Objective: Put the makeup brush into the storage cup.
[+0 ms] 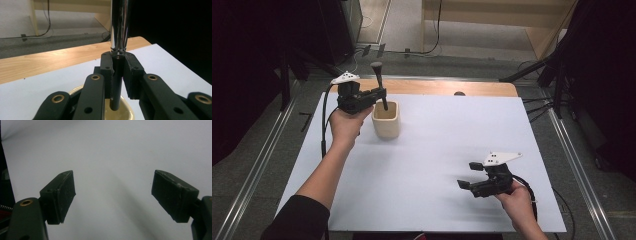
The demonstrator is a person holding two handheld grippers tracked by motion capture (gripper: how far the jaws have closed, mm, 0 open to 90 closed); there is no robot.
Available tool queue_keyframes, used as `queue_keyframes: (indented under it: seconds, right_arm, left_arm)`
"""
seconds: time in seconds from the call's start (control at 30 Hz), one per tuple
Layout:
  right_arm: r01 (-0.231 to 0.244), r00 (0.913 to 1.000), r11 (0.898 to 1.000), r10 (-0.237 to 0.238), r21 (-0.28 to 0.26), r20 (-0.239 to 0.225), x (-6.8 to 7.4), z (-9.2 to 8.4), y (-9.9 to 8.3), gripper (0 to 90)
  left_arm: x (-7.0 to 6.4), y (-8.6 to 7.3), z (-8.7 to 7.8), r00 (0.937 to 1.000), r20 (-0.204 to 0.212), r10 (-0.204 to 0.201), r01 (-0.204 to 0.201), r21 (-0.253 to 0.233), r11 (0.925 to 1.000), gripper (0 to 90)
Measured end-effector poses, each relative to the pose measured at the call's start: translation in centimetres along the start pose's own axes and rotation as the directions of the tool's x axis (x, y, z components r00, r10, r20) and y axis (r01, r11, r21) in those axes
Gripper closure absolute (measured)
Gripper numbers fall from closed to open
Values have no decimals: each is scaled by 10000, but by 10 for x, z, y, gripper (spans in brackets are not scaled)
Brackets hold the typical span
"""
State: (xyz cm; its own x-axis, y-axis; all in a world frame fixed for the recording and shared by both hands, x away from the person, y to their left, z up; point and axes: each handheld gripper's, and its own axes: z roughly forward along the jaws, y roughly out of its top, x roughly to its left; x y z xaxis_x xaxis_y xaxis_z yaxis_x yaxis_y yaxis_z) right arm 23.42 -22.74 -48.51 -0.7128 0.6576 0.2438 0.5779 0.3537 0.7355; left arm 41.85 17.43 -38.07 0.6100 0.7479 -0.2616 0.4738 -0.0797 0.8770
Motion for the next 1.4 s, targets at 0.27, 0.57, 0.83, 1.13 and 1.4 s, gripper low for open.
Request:
queue_keyframes:
  seconds: [0.27, 0.57, 0.83, 1.13, 1.4]
  right_arm:
    - [146, 9998, 9999, -145, 39, -112, 2, 1, 0, 206]
    - [200, 9997, 9998, -199, 64, -145, 3, 2, 0, 206]
    - [199, 9997, 9998, -198, 35, -131, 2, 2, 1, 206]
    - [222, 9997, 9998, -222, -10, -133, 2, 2, 1, 206]
    - [222, 9997, 9998, -222, 0, -118, 2, 2, 1, 206]
  left_arm:
    - [5, -14, 7, 9998, -210, -31, 33, 79, 10000, 795]
    - [12, -29, 10, 9993, -306, -217, 224, 217, 9995, 794]
    - [11, -37, 14, 9996, -254, -101, 112, 467, 9988, 795]
    - [10, -37, 14, 9997, -236, -120, 134, 610, 9980, 794]
    - [8, -33, 11, 9995, -310, -23, 48, 798, 9968, 622]
